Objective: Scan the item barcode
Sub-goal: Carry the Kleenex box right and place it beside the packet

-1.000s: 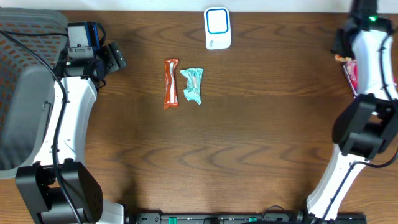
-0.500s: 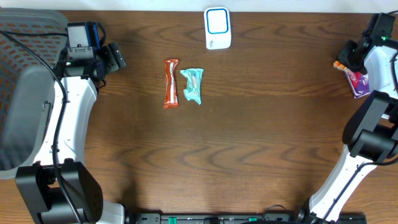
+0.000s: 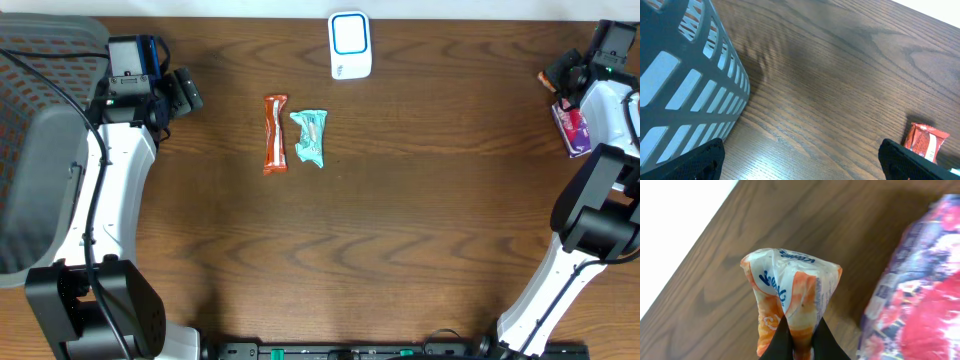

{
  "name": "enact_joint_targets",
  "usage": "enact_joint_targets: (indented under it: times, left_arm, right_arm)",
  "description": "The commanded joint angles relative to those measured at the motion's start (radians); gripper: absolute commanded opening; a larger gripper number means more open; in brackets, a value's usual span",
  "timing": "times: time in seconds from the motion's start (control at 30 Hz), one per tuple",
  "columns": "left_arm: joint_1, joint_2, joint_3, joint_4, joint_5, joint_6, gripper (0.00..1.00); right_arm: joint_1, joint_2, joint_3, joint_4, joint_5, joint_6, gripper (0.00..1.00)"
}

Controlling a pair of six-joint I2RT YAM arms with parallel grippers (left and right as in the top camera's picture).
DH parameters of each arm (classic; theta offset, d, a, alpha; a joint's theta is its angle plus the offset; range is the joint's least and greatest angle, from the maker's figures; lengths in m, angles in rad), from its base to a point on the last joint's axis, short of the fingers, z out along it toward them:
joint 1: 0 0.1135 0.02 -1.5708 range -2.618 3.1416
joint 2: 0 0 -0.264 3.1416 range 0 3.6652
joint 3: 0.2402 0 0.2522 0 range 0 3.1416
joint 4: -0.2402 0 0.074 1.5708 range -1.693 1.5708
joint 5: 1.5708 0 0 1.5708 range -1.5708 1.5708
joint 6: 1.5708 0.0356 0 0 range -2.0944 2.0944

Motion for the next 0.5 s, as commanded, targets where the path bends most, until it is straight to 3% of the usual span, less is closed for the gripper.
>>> enact_joint_targets:
  times: [0.0,0.47]
  left_arm:
    - [0.004,0.005,0.005,-0.003,-0.009,-0.009,0.98]
    - [0.004,0.005,0.005,-0.003,-0.009,-0.009,0.98]
  right_arm:
    - [-0.002,0.016,-0.009,0.002,0.086,0.049,0.01]
    - [-0.010,0.095,-0.009,0.001,0.071,0.045,0.01]
